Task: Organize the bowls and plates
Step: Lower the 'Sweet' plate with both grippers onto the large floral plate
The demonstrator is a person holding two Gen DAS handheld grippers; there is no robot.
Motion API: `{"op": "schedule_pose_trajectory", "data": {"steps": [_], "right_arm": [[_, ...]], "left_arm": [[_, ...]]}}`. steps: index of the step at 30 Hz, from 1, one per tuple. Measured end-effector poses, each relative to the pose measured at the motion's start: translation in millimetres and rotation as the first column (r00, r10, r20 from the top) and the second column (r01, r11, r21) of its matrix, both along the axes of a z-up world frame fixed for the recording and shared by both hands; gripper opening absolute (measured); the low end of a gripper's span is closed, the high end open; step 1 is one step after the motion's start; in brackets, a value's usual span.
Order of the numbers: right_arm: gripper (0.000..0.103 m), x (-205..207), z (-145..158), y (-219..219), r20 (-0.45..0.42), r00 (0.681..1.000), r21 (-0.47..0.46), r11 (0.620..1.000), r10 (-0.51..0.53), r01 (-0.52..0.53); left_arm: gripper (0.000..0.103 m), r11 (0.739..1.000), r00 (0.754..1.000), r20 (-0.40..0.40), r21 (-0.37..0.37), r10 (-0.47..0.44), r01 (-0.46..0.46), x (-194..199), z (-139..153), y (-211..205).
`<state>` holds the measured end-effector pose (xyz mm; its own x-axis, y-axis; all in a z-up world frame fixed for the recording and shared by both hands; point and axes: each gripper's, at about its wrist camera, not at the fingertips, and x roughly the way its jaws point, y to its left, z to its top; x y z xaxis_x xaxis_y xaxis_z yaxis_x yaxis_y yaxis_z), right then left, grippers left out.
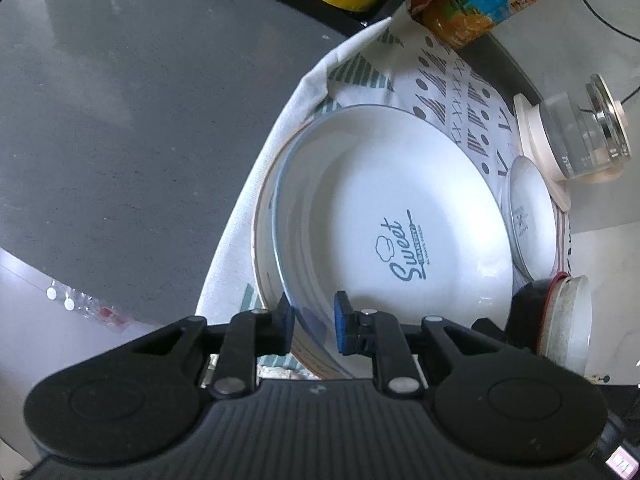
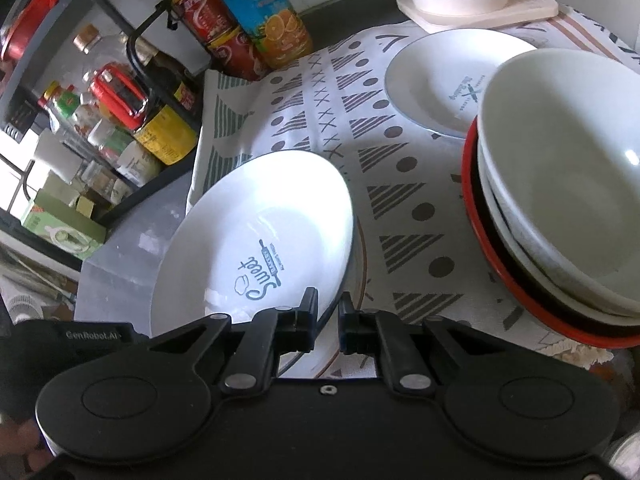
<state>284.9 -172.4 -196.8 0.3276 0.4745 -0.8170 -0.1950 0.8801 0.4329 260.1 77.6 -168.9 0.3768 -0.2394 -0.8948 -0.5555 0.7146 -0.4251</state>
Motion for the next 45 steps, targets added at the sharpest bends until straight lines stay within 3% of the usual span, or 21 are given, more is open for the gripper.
{"op": "schedule_pose_trajectory", "data": {"steps": [12,17,23,28,31,37,41,45], "right_arm": [[0.005,9.2,10.1,-7.3,0.029,0.996,0.022,0.996,-0.081,0.081],[0.005,10.2,7.4,-6.7,0.029,0.996,0.003,0.997,-0.082,0.082],[0.005,10.0,6.4,-3.3,0.034,0.997,-0.020,0.997,-0.072,0.072],[0.006,10.9,2.7,0.0,0.033,0.997,-0.051,0.996,-0.065,0.067],[0.006,10.4,-1.6,-0.5,0.021,0.997,-0.063,0.995,-0.070,0.071],[0.007,9.5,-4.1,1.8,0.014,0.998,-0.077,0.995,-0.062,0.063],[0.007,9.8,-6.3,3.4,0.006,0.998,-0.085,0.995,-0.058,0.058],[0.007,10.6,-7.6,5.6,0.004,0.999,-0.096,0.994,-0.050,0.050]], "left_arm": [[0.028,0.998,0.998,-0.022,0.018,-0.066,0.067,10.4,-1.1,-2.2],[0.043,0.998,0.999,0.014,0.045,-0.042,0.041,5.1,15.3,7.4],[0.043,0.998,0.999,0.052,0.060,-0.010,0.007,6.8,19.3,17.9],[0.043,0.990,0.998,0.063,0.142,0.004,-0.013,8.1,26.2,20.5],[0.043,0.989,0.996,0.082,0.148,0.018,-0.030,8.3,26.5,27.7],[0.038,0.996,0.998,0.054,0.080,0.037,-0.042,10.8,5.8,33.3],[0.019,0.996,0.997,0.053,0.070,0.060,-0.064,9.9,-1.6,37.1],[0.015,0.995,0.995,0.073,0.062,0.068,-0.072,11.3,-3.0,43.0]]}}
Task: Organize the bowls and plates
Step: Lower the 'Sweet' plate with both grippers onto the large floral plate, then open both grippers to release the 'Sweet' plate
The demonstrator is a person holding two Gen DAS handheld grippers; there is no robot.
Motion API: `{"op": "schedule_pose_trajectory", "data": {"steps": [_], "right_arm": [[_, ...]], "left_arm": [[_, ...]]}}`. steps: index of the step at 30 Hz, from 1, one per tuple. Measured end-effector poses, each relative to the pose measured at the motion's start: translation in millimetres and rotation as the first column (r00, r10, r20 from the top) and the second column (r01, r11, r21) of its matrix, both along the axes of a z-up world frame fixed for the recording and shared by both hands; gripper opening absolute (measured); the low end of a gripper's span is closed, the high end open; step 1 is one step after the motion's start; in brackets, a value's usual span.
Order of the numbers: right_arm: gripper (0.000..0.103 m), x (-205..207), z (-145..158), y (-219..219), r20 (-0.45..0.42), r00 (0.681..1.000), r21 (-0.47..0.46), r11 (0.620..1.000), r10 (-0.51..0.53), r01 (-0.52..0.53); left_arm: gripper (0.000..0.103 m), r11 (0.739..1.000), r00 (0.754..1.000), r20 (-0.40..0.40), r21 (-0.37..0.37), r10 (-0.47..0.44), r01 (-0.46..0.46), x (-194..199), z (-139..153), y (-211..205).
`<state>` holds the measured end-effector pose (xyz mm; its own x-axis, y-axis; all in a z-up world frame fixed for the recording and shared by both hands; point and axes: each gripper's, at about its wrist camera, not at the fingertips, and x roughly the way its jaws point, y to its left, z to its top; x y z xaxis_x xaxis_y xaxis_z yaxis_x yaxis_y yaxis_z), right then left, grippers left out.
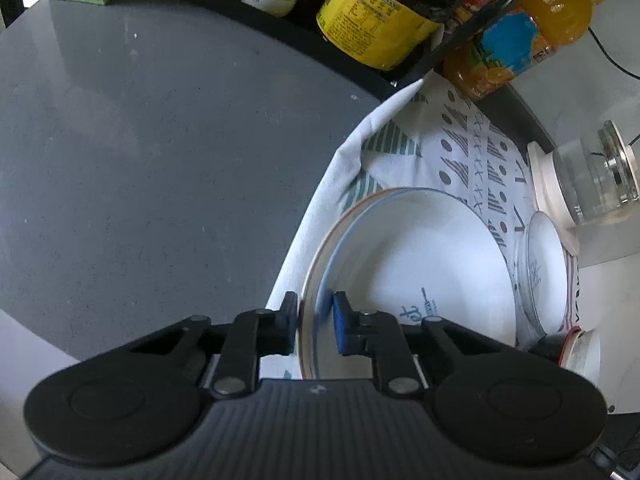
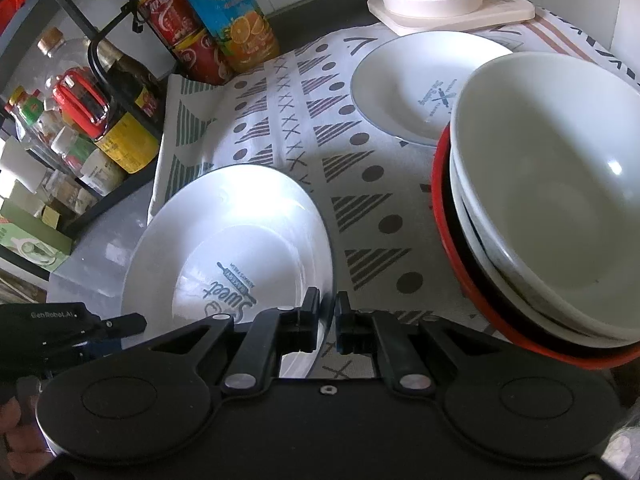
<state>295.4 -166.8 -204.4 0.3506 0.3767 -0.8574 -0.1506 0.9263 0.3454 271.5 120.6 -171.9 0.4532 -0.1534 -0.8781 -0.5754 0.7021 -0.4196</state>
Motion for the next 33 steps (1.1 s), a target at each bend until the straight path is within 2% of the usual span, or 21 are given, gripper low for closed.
{"op": "schedule_pose_trajectory", "data": {"steps": [3,8,12,14,16,17,20,22,25,30,33], "right_arm": [[0.006,1.1,2.1,3.4,0.020,1.000,-0.012,1.000,0.012,-0.012],[0.007,4.8,2.8,6.4,0.025,0.999,-0.029,0.999,0.033,-0.033],[0.014,6.6,11.5,9.1,0.033,0.998,-0.026,0.998,0.058,-0.057],[0.027,8.9,20.6,10.2,0.059,0.995,-0.023,0.997,0.079,-0.078],[0.048,12.0,28.7,11.9,0.080,0.993,-0.045,0.995,0.089,-0.086],[0.051,14.4,32.5,12.3,0.090,0.992,-0.050,0.995,0.092,-0.088],[0.060,23.5,44.5,12.4,0.126,0.987,-0.043,0.995,0.097,-0.093],[0.073,31.0,52.5,12.2,0.151,0.985,-0.049,0.996,0.088,-0.081],[0.083,43.0,61.3,9.5,0.192,0.979,-0.050,0.997,0.070,-0.062],[0.091,62.0,68.2,-0.8,0.217,0.976,-0.055,0.998,0.009,0.004],[0.092,72.4,70.6,-12.4,0.223,0.973,-0.053,0.996,-0.055,0.068]], "left_arm": [[0.015,1.000,1.000,0.001,-0.007,0.006,-0.006,2.2,-0.4,3.3],[0.015,1.000,1.000,-0.025,0.022,-0.015,0.016,9.4,6.3,4.6],[0.028,0.996,0.997,-0.041,0.058,-0.062,0.065,22.3,20.5,3.4],[0.050,0.993,0.996,-0.041,0.089,-0.075,0.079,29.6,28.1,0.9],[0.062,0.990,0.997,-0.028,0.119,-0.077,0.080,36.1,33.9,-2.2],[0.068,0.988,0.996,-0.023,0.129,-0.081,0.083,40.4,36.5,-4.0],[0.073,0.985,0.995,-0.011,0.136,-0.103,0.104,54.9,41.6,-8.8],[0.075,0.983,0.993,-0.005,0.141,-0.120,0.120,66.3,44.5,-12.5],[0.078,0.976,0.989,0.008,0.158,-0.151,0.148,84.6,47.9,-18.4],[0.078,0.964,0.976,0.023,0.159,-0.218,0.212,115.2,48.4,-29.0],[0.078,0.949,0.963,0.006,0.172,-0.269,0.264,133.4,45.8,-41.8]]}}
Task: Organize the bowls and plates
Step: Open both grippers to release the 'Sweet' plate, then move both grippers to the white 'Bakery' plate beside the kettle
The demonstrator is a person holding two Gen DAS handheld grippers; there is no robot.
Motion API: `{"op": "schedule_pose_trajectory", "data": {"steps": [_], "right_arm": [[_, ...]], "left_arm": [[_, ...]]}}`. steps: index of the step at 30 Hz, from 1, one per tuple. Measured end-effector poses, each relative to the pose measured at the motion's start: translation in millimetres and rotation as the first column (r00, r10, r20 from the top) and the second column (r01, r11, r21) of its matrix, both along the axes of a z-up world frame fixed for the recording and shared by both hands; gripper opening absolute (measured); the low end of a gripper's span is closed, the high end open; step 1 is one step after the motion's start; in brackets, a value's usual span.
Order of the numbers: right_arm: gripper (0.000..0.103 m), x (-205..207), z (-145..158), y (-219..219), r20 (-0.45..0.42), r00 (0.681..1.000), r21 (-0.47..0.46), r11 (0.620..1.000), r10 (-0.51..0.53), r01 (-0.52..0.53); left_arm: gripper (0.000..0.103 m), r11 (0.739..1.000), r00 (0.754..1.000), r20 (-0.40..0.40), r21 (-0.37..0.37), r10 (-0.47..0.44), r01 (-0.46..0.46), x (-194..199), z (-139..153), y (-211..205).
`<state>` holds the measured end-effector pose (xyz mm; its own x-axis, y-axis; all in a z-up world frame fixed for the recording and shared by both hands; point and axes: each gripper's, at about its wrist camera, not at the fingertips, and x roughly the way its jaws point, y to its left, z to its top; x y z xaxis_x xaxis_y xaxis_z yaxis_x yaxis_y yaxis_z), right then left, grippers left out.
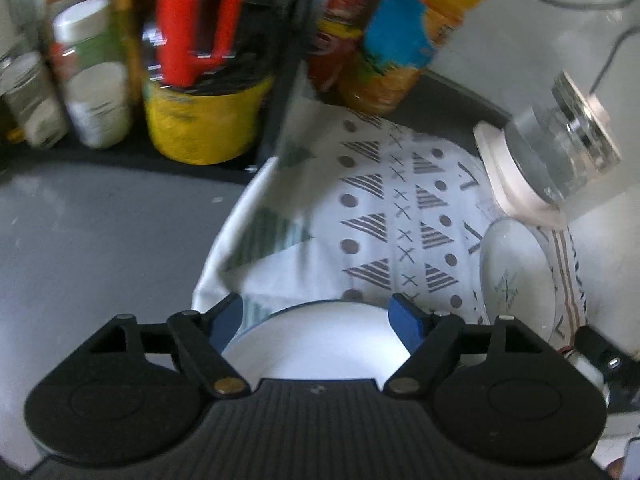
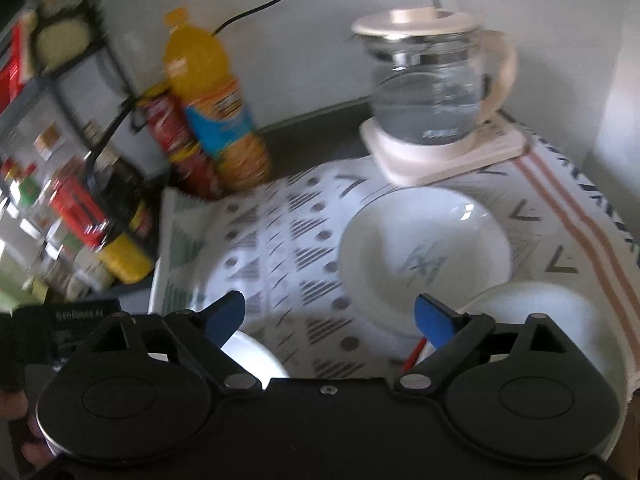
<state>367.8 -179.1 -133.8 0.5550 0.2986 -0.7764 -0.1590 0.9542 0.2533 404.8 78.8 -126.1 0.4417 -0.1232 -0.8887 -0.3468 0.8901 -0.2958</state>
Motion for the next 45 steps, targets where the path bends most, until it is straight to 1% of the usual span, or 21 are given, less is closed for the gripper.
{"op": "schedule_pose_trajectory", "data": {"steps": [3,7,10,13,17,20,24,33,35,39,45], "right_arm": [[0.092,5.0,6.2,-16.5,0.000,0.998,0.007,0.998,-0.055,0.055],[0.093,10.3,12.0,-37.3,0.012,0.995,-0.004,0.995,-0.102,0.103],[0.094,13.6,12.4,-52.5,0.009,0.991,0.005,0.991,-0.131,0.131],[0.094,18.8,10.4,-65.4,0.004,0.989,0.005,0.989,-0.145,0.145],[0.094,26.7,7.8,-80.7,-0.008,0.989,0.015,0.989,-0.148,0.148],[0.094,36.4,3.2,-90.1,-0.043,0.990,0.018,0.990,-0.137,0.138],[0.094,52.5,-4.0,-99.3,-0.083,0.992,0.027,0.995,-0.096,0.099],[0.093,90.5,-20.5,-118.4,-0.161,0.987,0.037,0.999,-0.012,0.018],[0.091,98.3,-25.6,-120.2,-0.182,0.983,0.040,0.999,0.009,-0.002],[0.085,115.0,-36.0,-125.1,-0.224,0.973,0.054,0.998,0.046,-0.035],[0.076,138.0,-56.5,-128.9,-0.291,0.952,0.064,0.995,0.096,-0.081]], "left_arm": [[0.078,0.999,0.999,0.011,-0.011,-0.032,0.032,11.2,1.0,-13.3],[0.078,0.997,0.997,0.011,-0.016,-0.080,0.080,21.7,2.7,-36.0],[0.078,0.994,0.994,0.015,-0.014,-0.106,0.106,25.4,3.5,-51.2],[0.078,0.994,0.994,0.003,-0.019,-0.110,0.110,28.2,2.1,-63.1],[0.078,0.995,0.995,0.007,-0.017,-0.096,0.096,29.6,2.3,-77.1],[0.078,0.997,0.998,-0.001,-0.029,-0.065,0.065,32.5,1.3,-86.1],[0.078,0.999,0.999,-0.007,-0.017,-0.035,0.035,39.6,-1.0,-99.7],[0.078,0.998,0.998,-0.044,-0.057,0.037,-0.039,53.9,-16.4,-121.2],[0.078,0.996,0.998,-0.040,-0.074,0.049,-0.051,56.9,-19.5,-125.2],[0.077,0.991,0.996,-0.037,-0.105,0.079,-0.082,61.2,-26.3,-131.1],[0.073,0.979,0.992,-0.034,-0.162,0.119,-0.123,66.0,-36.2,-135.4]]}}
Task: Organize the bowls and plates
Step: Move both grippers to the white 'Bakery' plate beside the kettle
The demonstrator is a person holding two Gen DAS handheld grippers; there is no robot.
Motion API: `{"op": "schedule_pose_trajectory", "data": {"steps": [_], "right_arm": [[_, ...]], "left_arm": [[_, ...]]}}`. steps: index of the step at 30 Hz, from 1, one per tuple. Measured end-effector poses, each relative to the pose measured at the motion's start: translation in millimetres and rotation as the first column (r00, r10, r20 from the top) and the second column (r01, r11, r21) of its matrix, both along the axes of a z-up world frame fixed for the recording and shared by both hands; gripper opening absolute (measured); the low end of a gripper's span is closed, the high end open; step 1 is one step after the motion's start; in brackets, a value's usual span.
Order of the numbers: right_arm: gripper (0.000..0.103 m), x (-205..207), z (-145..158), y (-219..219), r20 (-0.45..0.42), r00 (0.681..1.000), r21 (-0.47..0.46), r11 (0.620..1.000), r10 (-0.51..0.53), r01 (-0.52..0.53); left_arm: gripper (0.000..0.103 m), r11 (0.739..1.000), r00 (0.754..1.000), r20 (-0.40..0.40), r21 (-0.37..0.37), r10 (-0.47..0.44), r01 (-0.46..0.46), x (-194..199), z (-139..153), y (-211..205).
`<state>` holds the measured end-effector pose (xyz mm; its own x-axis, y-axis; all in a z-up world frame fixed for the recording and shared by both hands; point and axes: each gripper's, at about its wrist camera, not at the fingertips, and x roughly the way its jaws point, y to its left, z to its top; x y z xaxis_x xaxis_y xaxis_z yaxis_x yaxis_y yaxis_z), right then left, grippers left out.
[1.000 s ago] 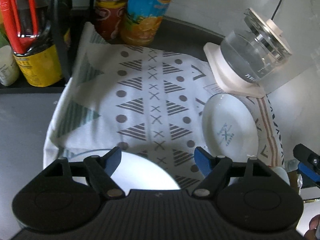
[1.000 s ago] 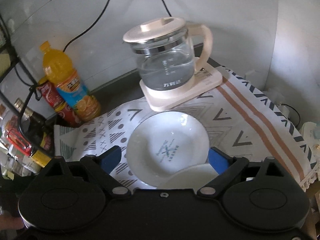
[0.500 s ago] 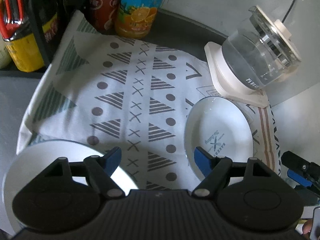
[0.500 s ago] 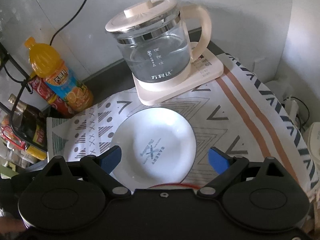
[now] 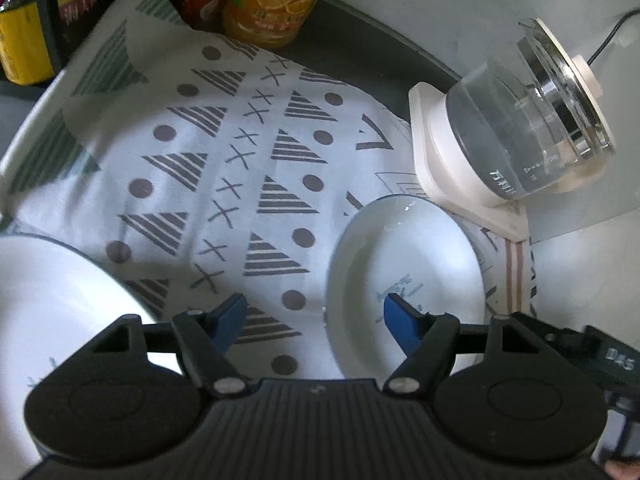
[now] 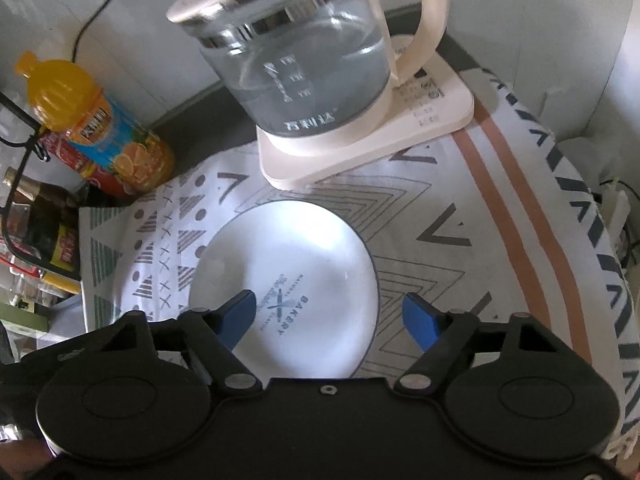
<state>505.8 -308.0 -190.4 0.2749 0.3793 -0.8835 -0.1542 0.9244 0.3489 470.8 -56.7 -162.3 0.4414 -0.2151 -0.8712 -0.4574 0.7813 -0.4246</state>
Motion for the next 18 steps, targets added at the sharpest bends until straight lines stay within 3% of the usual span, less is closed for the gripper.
{"op": "schedule_pose_trajectory", "data": {"steps": [3,11,16,18], "right_arm": [[0.070,8.4,-12.3,-3.1,-0.035,0.999,0.000,1.000,0.007,-0.007],[0.057,24.5,-43.2,-11.8,-0.154,0.988,0.041,0.999,0.012,-0.006],[0.041,28.7,-58.6,-15.7,-0.207,0.978,0.060,0.998,0.021,-0.009],[0.040,29.3,-63.4,-16.1,-0.222,0.975,0.067,0.998,0.022,-0.007]], "left_arm": [[0.067,0.999,1.000,0.001,-0.031,0.010,-0.010,3.0,-5.9,-2.6],[0.039,0.997,1.000,-0.027,-0.081,0.013,-0.015,11.6,-25.6,-12.6],[0.034,0.995,0.999,-0.047,-0.099,0.016,-0.020,14.2,-35.7,-18.4],[0.034,0.995,0.999,-0.041,-0.102,0.016,-0.020,16.2,-36.2,-18.9]]}}
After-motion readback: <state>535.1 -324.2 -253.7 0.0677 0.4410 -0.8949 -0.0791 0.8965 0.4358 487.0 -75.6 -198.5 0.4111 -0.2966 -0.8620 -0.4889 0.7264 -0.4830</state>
